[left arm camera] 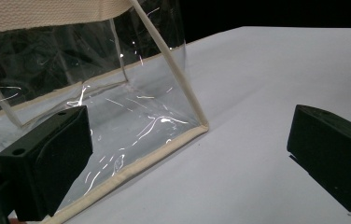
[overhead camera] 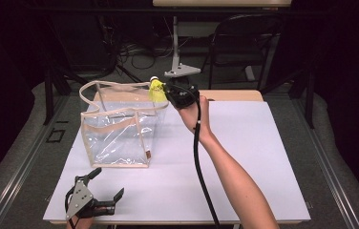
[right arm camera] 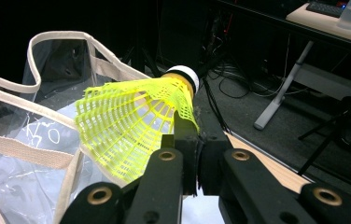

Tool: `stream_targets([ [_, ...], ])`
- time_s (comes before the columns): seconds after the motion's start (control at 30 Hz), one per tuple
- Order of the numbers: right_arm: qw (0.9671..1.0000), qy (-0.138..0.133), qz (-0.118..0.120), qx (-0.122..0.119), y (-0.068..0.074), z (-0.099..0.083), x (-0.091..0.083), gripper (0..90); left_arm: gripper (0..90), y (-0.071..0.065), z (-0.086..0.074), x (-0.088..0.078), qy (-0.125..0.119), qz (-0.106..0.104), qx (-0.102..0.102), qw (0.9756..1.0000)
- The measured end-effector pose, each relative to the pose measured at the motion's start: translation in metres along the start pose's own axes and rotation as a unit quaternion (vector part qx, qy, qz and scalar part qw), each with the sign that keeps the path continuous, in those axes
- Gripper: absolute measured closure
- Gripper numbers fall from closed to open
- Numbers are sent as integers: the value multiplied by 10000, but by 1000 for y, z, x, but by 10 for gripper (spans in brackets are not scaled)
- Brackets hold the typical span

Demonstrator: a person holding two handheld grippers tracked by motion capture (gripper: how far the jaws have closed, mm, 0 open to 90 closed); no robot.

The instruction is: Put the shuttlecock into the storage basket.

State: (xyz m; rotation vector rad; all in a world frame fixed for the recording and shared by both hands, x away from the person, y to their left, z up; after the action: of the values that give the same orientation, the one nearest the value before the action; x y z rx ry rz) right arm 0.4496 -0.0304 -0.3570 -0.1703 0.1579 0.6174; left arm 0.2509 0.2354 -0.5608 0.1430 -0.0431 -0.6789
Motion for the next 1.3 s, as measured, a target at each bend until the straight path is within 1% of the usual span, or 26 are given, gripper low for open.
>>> stream_targets([
  [0.23, 10000, 63, 10, -68, 3, -1, 6, 890, 2, 0, 0, 0, 1, -1, -1, 10000],
  [0.77, 9998, 156, -18, -118, 6, -3, 18, 890, 1, 0, 0, -1, -2, 0, -8, 10000],
  [1.3, 9994, 276, -38, -224, 10, -8, 29, 889, 1, 0, 0, -1, -18, -2, -26, 10000],
])
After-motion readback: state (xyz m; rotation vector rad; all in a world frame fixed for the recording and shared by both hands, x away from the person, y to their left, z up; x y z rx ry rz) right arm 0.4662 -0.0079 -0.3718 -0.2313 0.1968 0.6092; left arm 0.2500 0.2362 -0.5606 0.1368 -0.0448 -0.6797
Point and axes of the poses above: each handheld gripper's, and its own axes: x roughly forward along the jaws, z roughly out of its top, y roughly to its left, the point moved 3 cm from there along x, roughly forward along the jaws, and after that the axes turned 12 degrees about -y, right-handed, at the moved point
